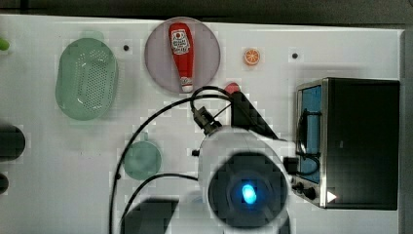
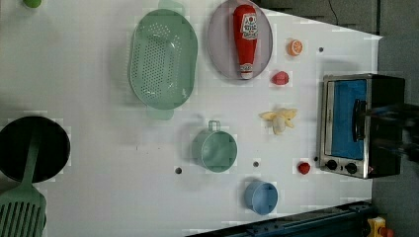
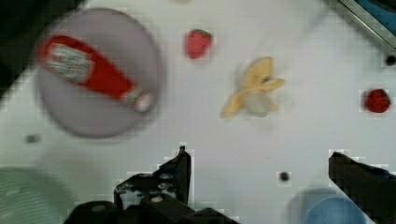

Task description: Pick banana from table and place on oven.

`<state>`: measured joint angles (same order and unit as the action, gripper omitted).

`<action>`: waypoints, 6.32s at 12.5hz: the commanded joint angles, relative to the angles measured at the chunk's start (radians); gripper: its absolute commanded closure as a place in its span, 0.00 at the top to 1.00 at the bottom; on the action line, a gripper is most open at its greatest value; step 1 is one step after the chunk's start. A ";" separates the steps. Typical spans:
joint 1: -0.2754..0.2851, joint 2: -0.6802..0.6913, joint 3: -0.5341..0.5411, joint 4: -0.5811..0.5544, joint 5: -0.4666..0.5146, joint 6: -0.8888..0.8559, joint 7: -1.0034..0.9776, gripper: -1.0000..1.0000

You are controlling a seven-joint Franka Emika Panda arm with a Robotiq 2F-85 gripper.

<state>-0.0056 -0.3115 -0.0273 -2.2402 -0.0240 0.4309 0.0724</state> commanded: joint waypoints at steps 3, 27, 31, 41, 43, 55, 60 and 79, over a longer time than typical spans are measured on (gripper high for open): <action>-0.020 0.222 -0.032 -0.108 0.015 0.233 0.012 1.00; -0.020 0.560 -0.065 -0.208 0.015 0.768 0.010 0.25; -0.018 0.330 -0.056 -0.137 0.015 0.523 0.010 0.25; -0.050 0.186 -0.245 0.249 0.012 -0.093 -0.261 0.25; -0.060 0.212 -0.327 0.258 0.012 -0.092 -0.348 0.25; -0.070 0.484 -0.570 0.296 -0.040 0.143 -0.582 0.25; -0.069 0.484 -0.564 0.296 -0.040 0.139 -0.582 0.49; 0.049 0.025 -0.016 0.320 0.015 -0.371 0.110 1.00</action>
<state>0.1130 -0.3325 0.0361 -1.9287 -0.0081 0.0536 0.0329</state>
